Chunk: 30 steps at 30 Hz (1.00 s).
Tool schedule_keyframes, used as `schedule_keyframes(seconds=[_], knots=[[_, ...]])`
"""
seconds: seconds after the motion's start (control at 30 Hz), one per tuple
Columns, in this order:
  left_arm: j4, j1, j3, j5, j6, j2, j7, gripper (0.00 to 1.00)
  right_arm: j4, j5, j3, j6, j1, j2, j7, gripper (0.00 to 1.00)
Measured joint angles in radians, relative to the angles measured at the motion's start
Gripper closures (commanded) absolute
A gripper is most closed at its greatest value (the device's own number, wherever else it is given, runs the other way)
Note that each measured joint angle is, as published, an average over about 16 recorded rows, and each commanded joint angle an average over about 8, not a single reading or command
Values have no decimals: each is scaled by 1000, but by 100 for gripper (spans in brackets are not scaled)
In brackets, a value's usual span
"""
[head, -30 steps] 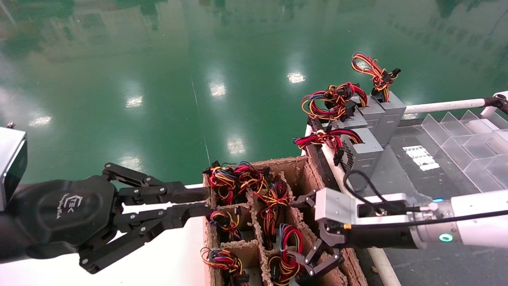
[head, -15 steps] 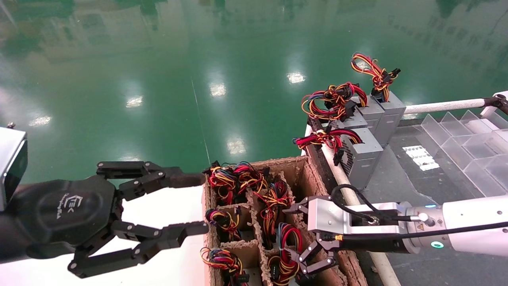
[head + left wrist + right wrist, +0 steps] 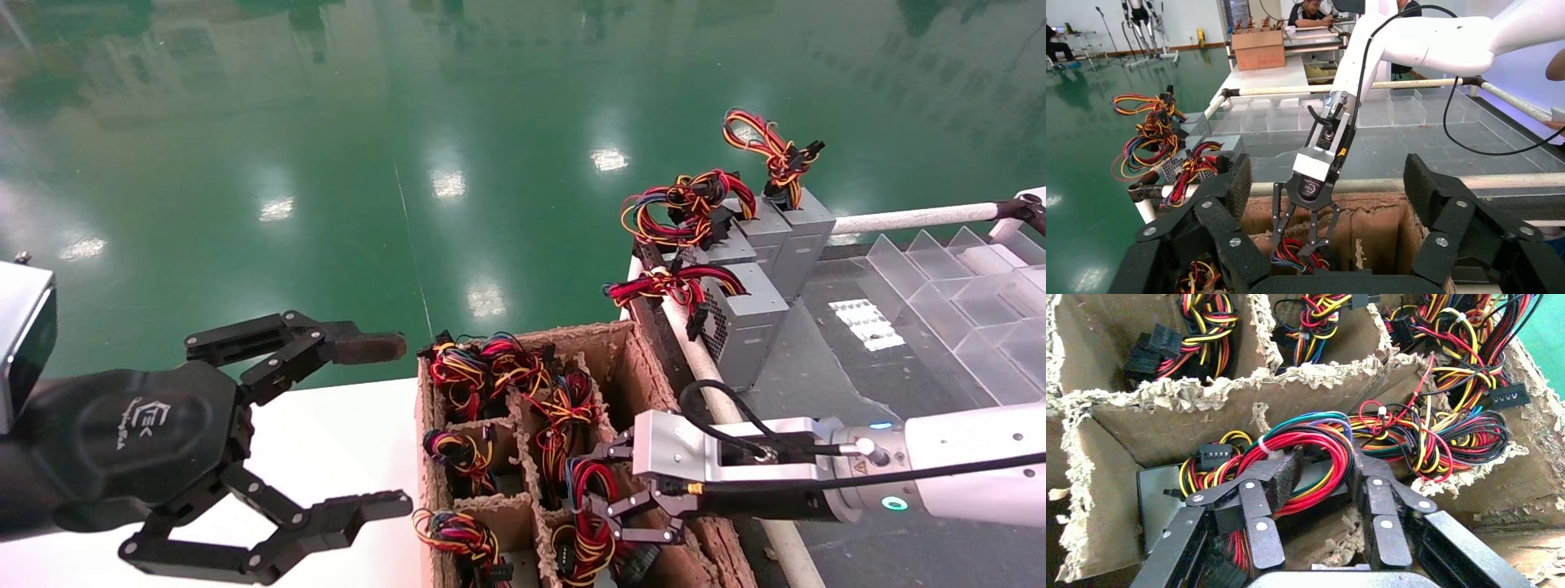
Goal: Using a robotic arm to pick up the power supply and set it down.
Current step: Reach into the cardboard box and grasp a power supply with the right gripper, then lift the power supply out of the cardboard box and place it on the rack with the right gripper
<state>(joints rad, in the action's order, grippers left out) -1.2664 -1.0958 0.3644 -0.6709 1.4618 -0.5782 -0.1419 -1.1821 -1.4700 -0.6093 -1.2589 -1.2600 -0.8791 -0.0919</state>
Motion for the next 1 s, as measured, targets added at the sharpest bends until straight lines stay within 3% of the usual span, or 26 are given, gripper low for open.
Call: schedule_keyframes(seconds=[0.63,1.0], knots=[[0,0,0,0,0,0,0,0,81,33,14,12,-4,-34,38,100],[0,0,0,0,0,0,0,0,75,156,89,49,69,-15,110,100]])
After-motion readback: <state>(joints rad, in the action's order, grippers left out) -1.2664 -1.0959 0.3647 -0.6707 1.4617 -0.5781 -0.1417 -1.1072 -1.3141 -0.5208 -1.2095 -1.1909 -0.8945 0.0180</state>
